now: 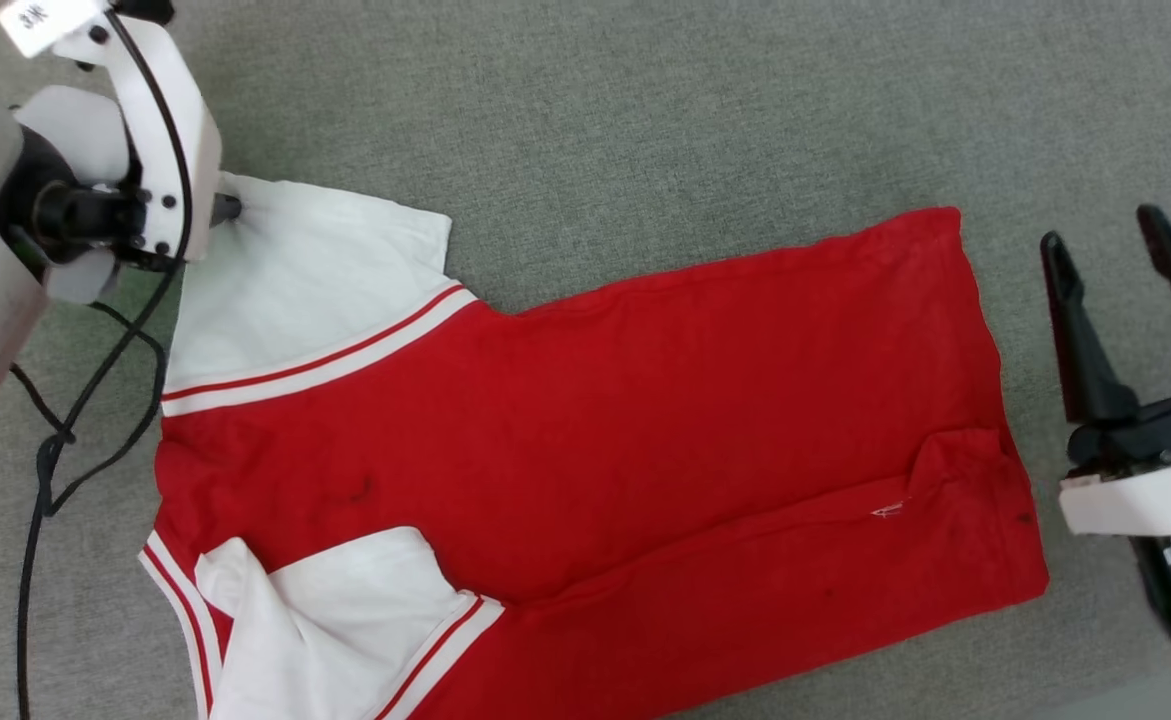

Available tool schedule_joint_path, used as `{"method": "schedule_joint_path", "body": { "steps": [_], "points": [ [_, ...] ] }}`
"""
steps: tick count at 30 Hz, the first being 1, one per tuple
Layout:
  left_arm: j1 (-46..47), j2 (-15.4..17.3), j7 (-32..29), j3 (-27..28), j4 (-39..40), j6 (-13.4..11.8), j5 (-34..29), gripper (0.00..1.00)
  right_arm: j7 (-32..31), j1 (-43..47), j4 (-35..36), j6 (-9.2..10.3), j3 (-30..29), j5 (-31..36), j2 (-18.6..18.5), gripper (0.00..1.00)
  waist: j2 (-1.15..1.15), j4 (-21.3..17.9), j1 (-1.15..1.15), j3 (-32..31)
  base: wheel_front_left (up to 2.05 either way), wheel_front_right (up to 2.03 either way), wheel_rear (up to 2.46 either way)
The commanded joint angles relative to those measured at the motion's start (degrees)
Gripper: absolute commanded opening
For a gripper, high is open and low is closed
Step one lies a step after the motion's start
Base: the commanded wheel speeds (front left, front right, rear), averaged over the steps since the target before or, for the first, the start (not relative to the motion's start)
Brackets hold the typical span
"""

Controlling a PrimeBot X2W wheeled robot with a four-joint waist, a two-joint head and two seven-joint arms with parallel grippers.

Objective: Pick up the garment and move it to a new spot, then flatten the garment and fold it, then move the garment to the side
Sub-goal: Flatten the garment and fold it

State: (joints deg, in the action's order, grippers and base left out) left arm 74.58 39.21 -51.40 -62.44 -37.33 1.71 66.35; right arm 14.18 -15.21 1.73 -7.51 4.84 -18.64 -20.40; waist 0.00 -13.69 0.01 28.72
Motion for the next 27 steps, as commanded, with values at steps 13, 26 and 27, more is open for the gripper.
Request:
{"method": "schedule_joint_path", "body": {
  "steps": [13, 26, 27],
  "points": [
    [-1.95, -3.50, 8.17, -2.92, 2.76, 5.25, -2.72, 0.00, -34.87, -16.53, 0.12, 0.04, 13.36, -13.61, -24.09, 1.00, 0.00, 5.98, -0.01, -7.51, 0.00, 0.00, 0.00],
    [1.19, -4.52, 11.26, -4.85, 11.54, 5.66, -4.22, 0.00, -65.82, -32.40, -9.58, 0.04, 31.27, -28.69, -30.18, 1.00, 0.00, 11.54, -0.01, -4.28, 0.00, 0.00, 0.00],
    [1.57, -4.53, 11.41, -4.89, 12.00, 5.67, -4.34, 0.00, -66.21, -33.41, -10.91, 0.04, 32.06, -28.56, -29.62, 1.00, 0.00, 11.89, -0.01, -3.75, 0.00, 0.00, 0.00]
  ]
}}
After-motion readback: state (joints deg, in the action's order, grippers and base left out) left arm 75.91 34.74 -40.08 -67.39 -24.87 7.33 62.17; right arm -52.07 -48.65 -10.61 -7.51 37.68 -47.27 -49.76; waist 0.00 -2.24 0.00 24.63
